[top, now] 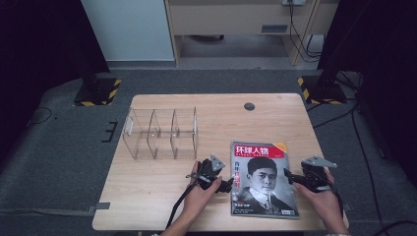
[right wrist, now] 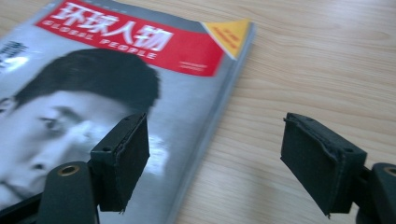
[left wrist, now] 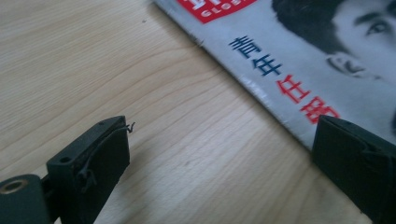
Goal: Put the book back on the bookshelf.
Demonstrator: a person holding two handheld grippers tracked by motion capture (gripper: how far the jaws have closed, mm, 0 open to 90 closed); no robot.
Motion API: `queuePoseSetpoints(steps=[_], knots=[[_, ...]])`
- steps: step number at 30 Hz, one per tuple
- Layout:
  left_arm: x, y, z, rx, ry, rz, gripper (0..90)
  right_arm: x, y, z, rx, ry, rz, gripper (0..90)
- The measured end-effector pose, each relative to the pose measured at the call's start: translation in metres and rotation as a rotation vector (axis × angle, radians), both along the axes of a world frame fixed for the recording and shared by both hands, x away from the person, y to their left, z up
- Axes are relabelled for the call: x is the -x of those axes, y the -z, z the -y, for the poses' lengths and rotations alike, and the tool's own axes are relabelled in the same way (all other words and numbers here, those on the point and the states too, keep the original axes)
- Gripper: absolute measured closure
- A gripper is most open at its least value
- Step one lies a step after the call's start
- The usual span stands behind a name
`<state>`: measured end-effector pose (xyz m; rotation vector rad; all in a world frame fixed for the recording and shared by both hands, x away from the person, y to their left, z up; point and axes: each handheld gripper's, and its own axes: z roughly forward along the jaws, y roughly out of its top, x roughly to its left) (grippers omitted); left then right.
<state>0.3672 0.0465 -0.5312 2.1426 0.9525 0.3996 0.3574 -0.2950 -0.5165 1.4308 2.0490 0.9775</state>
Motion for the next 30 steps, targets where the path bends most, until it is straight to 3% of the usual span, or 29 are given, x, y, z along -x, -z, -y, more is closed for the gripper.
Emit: queuePoseSetpoints(steps=[6, 16, 30], knots=[[0.009, -0.001, 0.012, 0.019, 0.058, -0.018, 6.0, -0.003, 0.006, -0.012, -0.002, -0.072, -0.024, 22.4], [0.024, 0.000, 0.032, 0.012, 0.145, -0.026, 7.4, -0.010, 0.016, -0.020, -0.023, -0.102, -0.060, 19.8], [0.029, 0.004, 0.042, 0.008, 0.176, -0.023, 7.9, -0.018, 0.021, -0.023, -0.028, -0.090, -0.044, 16.8]])
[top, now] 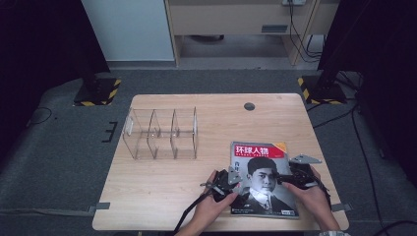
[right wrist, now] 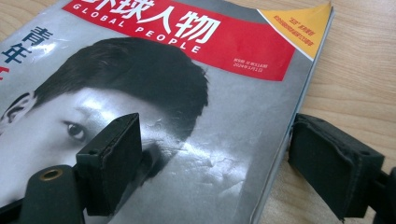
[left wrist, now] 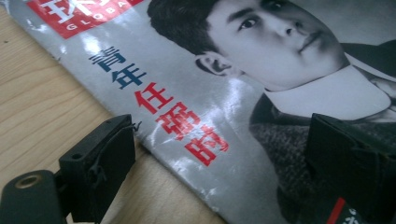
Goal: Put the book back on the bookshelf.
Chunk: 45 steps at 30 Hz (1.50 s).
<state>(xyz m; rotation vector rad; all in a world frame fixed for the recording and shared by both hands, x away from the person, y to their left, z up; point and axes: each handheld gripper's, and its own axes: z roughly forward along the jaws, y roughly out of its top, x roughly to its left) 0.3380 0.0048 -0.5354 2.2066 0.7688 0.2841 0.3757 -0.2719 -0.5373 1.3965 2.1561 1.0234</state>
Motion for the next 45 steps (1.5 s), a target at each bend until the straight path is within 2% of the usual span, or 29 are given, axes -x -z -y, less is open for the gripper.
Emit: queuePoseSetpoints(steps=[6, 12, 13, 15, 18, 30, 36, 45], knots=[[-0.001, 0.000, 0.000, -0.006, -0.004, -0.013, 6.8, 0.000, -0.001, 0.000, 0.004, 0.001, 0.002, 19.9], [0.000, 0.001, 0.002, -0.010, -0.008, -0.012, 6.1, 0.002, -0.007, -0.001, 0.004, -0.003, 0.027, 23.5], [0.000, 0.001, 0.002, -0.012, -0.009, -0.012, 5.9, 0.003, -0.011, -0.002, -0.003, -0.009, 0.046, 24.4], [0.000, 0.001, 0.002, -0.012, -0.010, -0.012, 5.7, 0.004, -0.012, -0.003, -0.013, -0.004, 0.044, 25.4], [0.000, 0.001, 0.003, -0.014, -0.014, -0.012, 5.2, 0.006, -0.019, -0.005, -0.023, -0.016, 0.072, 28.7], [0.001, 0.001, 0.003, -0.016, -0.018, -0.012, 4.5, 0.010, -0.029, -0.008, -0.055, -0.032, 0.101, 43.3], [0.001, 0.001, 0.003, -0.017, -0.018, -0.011, 4.4, 0.011, -0.028, -0.010, -0.055, -0.054, 0.102, 46.8], [0.001, 0.001, 0.004, -0.017, -0.018, -0.012, 4.2, 0.011, -0.021, -0.015, -0.038, -0.087, 0.080, 46.6]])
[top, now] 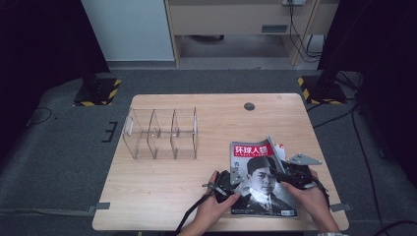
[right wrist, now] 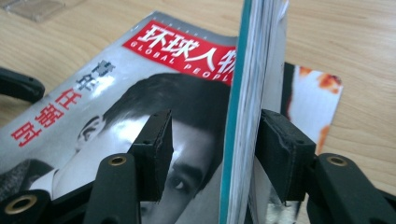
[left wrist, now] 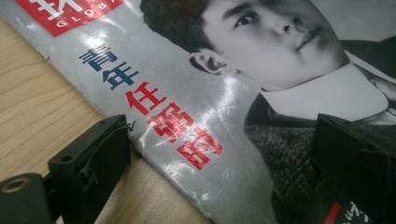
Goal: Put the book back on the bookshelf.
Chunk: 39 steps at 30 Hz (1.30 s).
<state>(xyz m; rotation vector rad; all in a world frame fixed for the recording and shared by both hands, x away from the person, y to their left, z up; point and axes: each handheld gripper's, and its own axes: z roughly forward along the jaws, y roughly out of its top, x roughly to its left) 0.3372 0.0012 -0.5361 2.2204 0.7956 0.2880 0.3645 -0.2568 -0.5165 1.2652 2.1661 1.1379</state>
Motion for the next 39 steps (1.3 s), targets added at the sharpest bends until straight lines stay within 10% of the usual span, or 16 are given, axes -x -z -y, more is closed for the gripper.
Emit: queuePoseSetpoints(steps=[27, 34, 39], knots=[[0.000, 0.000, 0.001, -0.002, -0.001, -0.001, 3.7, -0.008, 0.011, 0.000, -0.011, -0.003, -0.084, 29.6], [0.000, 0.000, 0.001, -0.002, -0.002, -0.001, 3.6, -0.007, 0.004, 0.003, 0.072, 0.020, -0.044, 60.0], [0.000, 0.000, 0.001, -0.002, -0.002, -0.002, 3.5, -0.007, 0.006, 0.001, 0.068, 0.018, -0.045, 54.9]])
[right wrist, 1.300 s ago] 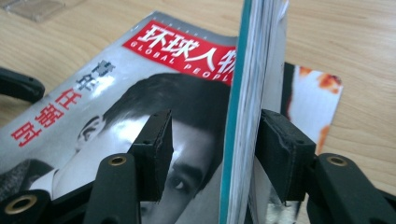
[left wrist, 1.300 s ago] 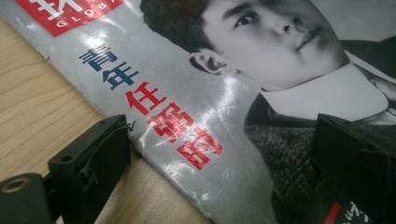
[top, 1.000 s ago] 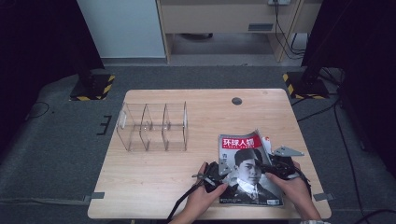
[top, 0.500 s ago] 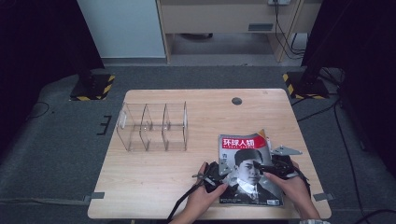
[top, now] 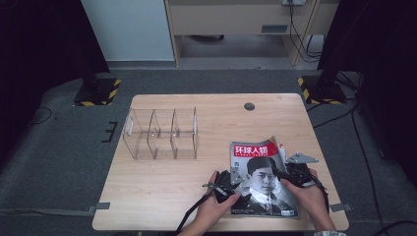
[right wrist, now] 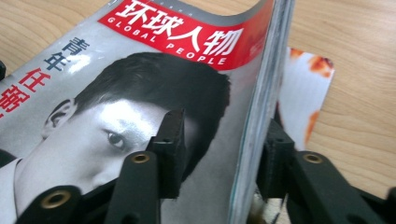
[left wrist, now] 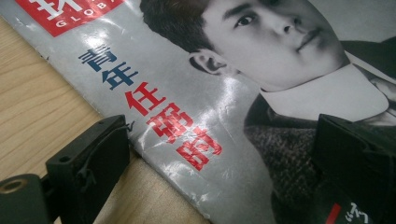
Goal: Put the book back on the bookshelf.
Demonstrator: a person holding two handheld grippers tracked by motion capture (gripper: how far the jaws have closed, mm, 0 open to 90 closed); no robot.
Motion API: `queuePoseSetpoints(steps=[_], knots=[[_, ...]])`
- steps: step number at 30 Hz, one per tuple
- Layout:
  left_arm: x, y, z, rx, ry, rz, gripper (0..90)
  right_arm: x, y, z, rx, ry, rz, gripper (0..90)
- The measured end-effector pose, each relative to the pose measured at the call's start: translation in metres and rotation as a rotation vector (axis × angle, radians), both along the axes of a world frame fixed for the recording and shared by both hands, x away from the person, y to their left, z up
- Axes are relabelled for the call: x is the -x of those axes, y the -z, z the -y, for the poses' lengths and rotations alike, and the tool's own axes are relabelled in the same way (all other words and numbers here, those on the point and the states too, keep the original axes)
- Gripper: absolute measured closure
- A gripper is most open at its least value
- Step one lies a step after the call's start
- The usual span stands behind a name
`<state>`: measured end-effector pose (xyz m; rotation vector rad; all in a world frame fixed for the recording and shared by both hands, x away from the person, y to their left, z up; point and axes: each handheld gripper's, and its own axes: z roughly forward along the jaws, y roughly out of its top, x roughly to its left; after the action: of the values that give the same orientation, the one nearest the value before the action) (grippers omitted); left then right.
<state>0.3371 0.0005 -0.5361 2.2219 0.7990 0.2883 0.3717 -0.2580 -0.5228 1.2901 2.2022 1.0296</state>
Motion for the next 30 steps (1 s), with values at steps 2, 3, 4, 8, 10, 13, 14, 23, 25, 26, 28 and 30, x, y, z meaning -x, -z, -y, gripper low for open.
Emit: queuePoseSetpoints(steps=[2, 3, 4, 8, 10, 13, 14, 23, 25, 26, 28, 30], knots=[[0.000, 0.000, 0.000, 0.000, 0.000, 0.000, 3.5, 0.000, 0.003, -0.003, -0.001, -0.006, -0.006, 49.8], [0.000, 0.000, 0.000, 0.000, 0.000, 0.000, 3.4, -0.001, 0.003, -0.003, 0.006, -0.007, -0.001, 50.9], [0.000, 0.000, 0.000, 0.000, 0.000, 0.000, 3.4, 0.000, 0.004, -0.003, 0.012, -0.006, 0.002, 53.7], [0.000, 0.000, 0.000, 0.000, 0.000, 0.000, 3.3, 0.000, 0.003, -0.001, 0.015, 0.005, 0.011, 63.5], [0.000, 0.000, 0.000, 0.000, -0.001, -0.001, 3.3, 0.000, 0.000, -0.002, 0.008, 0.008, 0.017, 71.5], [0.000, 0.000, 0.000, 0.000, -0.001, -0.001, 3.3, 0.001, -0.001, -0.003, -0.001, 0.014, 0.004, 72.9], [0.000, 0.000, 0.000, 0.000, -0.001, -0.001, 3.3, 0.000, -0.001, -0.003, -0.004, 0.015, -0.003, 72.1], [-0.004, -0.001, -0.005, 0.043, -0.001, -0.014, 4.1, 0.000, -0.006, -0.005, -0.015, -0.007, 0.001, 84.0], [-0.007, -0.004, -0.010, 0.076, -0.021, -0.008, 5.4, 0.001, -0.008, -0.005, -0.037, -0.009, 0.003, 85.9], [-0.010, -0.006, -0.013, 0.086, -0.032, -0.005, 5.4, 0.001, -0.008, -0.005, -0.037, -0.009, 0.003, 85.9], [-0.016, -0.010, -0.021, 0.107, -0.055, 0.005, 5.4, 0.001, -0.009, -0.005, -0.037, -0.017, 0.010, 86.6], [-0.020, -0.009, -0.027, 0.129, -0.080, 0.005, 5.5, 0.002, -0.011, -0.006, -0.038, -0.024, 0.020, 87.2]])
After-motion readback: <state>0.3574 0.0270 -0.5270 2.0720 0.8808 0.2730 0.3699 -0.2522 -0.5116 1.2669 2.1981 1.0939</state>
